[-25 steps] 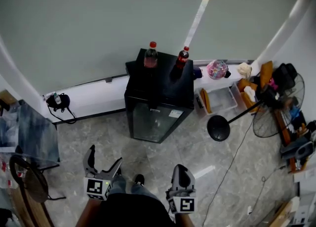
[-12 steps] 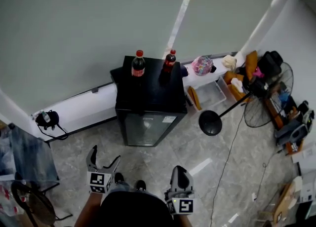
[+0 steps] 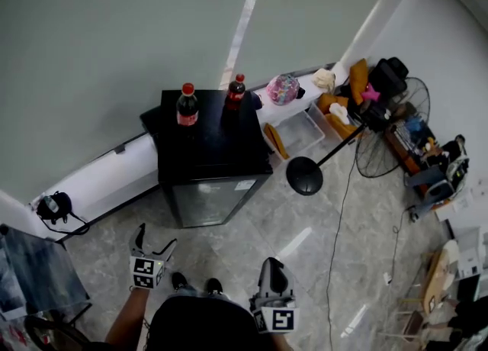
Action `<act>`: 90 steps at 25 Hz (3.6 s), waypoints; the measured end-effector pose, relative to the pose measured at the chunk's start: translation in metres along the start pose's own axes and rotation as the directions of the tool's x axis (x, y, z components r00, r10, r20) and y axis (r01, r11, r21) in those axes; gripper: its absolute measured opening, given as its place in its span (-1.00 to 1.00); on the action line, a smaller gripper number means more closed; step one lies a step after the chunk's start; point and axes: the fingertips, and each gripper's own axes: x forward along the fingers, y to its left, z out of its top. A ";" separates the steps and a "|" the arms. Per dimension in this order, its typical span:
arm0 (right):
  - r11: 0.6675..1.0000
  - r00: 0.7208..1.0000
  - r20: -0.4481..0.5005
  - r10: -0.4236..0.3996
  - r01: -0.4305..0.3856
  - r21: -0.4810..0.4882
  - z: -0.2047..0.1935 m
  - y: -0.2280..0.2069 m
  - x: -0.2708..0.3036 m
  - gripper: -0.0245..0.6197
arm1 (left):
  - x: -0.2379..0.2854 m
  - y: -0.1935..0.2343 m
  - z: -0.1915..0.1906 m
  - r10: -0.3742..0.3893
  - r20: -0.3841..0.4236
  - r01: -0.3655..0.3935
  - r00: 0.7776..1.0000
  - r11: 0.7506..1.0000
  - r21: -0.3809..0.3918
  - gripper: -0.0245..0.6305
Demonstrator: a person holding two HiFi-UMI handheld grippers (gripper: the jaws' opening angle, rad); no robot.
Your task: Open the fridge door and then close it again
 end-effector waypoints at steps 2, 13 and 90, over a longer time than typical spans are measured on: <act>1.000 1.000 0.004 -0.023 0.023 -0.005 0.000 0.000 -0.001 -0.90 | 0.013 0.005 -0.005 -0.025 -0.018 0.025 1.000 1.000 0.014 0.49; 0.993 0.993 -0.014 -0.119 0.119 -0.017 0.005 0.006 -0.001 -0.90 | 0.076 0.046 -0.042 -0.064 -0.149 0.069 0.987 0.997 0.030 0.35; 0.991 0.986 -0.105 -0.133 0.132 -0.019 -0.030 0.015 -0.068 -0.90 | 0.110 -0.004 -0.089 -0.099 -0.272 0.136 0.957 0.983 0.123 -0.71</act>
